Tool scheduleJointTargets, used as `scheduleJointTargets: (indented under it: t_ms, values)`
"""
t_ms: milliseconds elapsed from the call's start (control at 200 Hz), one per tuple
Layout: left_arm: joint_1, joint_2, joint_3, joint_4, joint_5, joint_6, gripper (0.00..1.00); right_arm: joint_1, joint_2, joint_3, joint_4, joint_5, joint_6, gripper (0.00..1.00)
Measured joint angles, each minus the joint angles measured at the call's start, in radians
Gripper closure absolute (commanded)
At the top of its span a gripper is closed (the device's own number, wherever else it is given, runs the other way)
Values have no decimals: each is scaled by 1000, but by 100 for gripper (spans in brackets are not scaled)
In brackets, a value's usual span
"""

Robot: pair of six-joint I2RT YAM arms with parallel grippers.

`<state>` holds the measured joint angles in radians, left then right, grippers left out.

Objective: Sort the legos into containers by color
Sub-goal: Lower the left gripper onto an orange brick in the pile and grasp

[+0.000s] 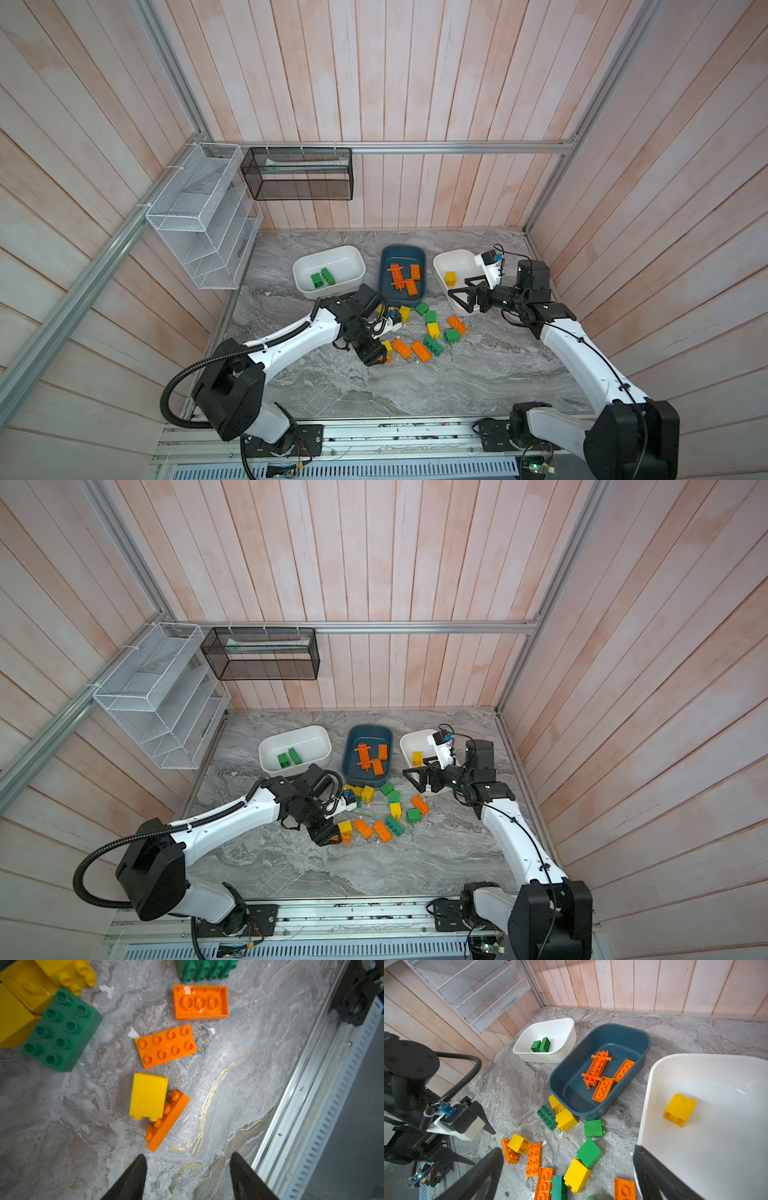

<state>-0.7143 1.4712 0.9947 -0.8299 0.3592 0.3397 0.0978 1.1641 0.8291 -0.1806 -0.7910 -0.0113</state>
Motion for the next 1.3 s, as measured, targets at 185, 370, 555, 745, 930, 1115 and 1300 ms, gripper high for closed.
scheduleJointTargets:
  t_ms: [185, 370, 555, 745, 930, 1115, 1300]
  values:
    - [1, -26, -82, 42, -8, 109, 39, 10, 0, -4, -1, 1, 0, 2]
    - [4, 5, -113, 129, -64, 172, 40, 18, 0, -5, -2, 1, 0, 2]
    - [8, 53, -113, 201, -97, 201, 47, 19, 0, -6, -3, 4, -4, 2]
    - [5, 72, -128, 246, -96, 218, 59, 19, 2, -6, -3, 4, -10, 2]
    - [-12, 84, -147, 251, -93, 221, 60, 19, 9, -6, -3, 4, -13, 2]
    - [-39, 116, -147, 255, -83, 221, 61, 19, 11, -6, -4, 4, -16, 2]
    - [-55, 136, -142, 266, -79, 215, 67, 19, 11, -6, -3, 4, -16, 2]
